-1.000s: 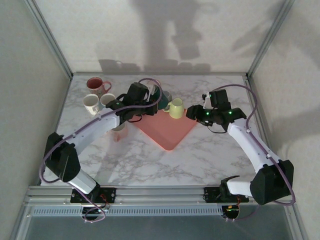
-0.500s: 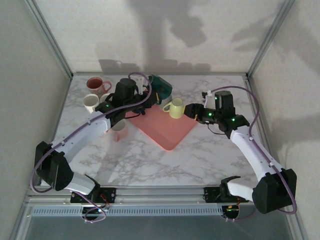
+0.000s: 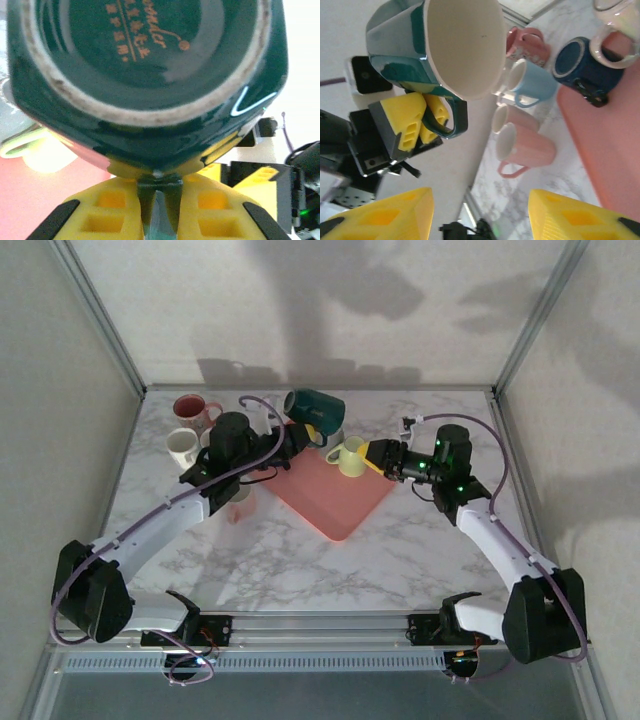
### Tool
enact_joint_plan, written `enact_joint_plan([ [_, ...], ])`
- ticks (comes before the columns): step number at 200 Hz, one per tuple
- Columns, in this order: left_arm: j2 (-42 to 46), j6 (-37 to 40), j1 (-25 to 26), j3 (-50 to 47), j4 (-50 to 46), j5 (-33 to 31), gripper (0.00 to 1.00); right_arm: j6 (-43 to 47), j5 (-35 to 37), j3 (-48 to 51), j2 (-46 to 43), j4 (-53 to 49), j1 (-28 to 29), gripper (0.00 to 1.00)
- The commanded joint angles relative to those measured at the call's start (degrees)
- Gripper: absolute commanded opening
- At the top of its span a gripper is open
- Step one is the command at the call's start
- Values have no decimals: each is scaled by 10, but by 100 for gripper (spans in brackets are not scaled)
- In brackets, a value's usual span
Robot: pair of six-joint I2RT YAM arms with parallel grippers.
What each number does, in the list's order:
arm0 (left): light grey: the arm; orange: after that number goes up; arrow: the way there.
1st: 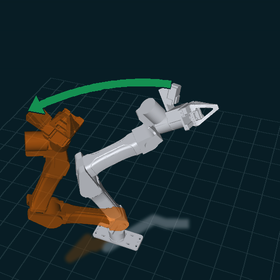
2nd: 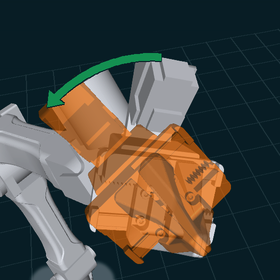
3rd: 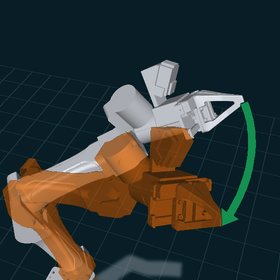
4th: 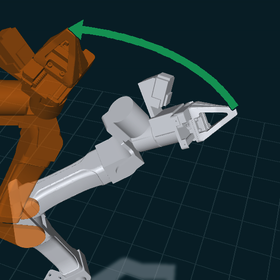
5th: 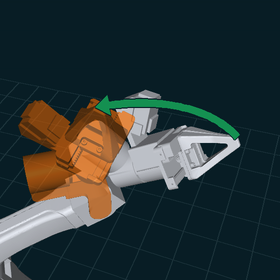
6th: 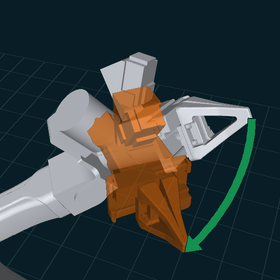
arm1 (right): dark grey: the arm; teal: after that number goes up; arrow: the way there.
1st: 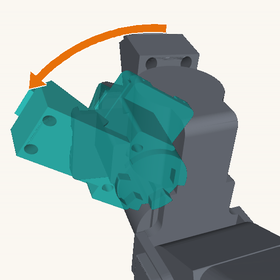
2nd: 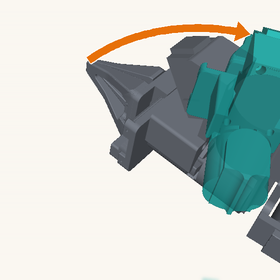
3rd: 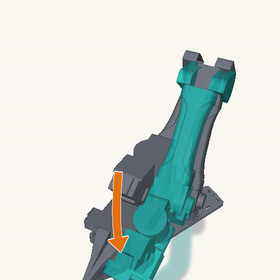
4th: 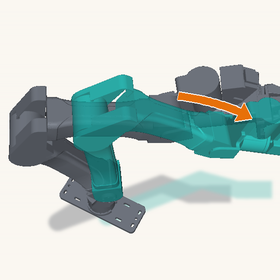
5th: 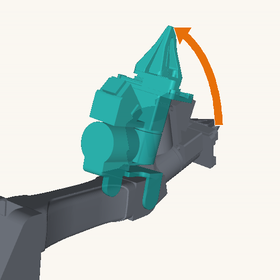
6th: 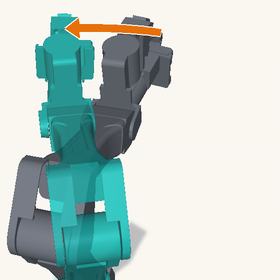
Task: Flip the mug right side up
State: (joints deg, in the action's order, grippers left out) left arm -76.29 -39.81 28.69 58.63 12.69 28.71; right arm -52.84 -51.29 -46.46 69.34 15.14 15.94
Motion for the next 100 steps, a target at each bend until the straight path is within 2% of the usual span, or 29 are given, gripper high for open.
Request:
enact_joint_plan([
  [1, 32, -39, -6, -5, 160, 35, 0, -69, -34, 9, 7, 114, 0, 54],
  [35, 29, -87, -6, -29, 237, 48, 0, -110, -43, 11, 29, 190, 15, 53],
  [68, 24, -116, -6, -38, 271, 57, 0, -136, -44, 6, 52, 253, 35, 53],
  [100, 22, -126, -6, -43, 283, 61, 0, -137, -44, -18, 74, 264, 57, 52],
])
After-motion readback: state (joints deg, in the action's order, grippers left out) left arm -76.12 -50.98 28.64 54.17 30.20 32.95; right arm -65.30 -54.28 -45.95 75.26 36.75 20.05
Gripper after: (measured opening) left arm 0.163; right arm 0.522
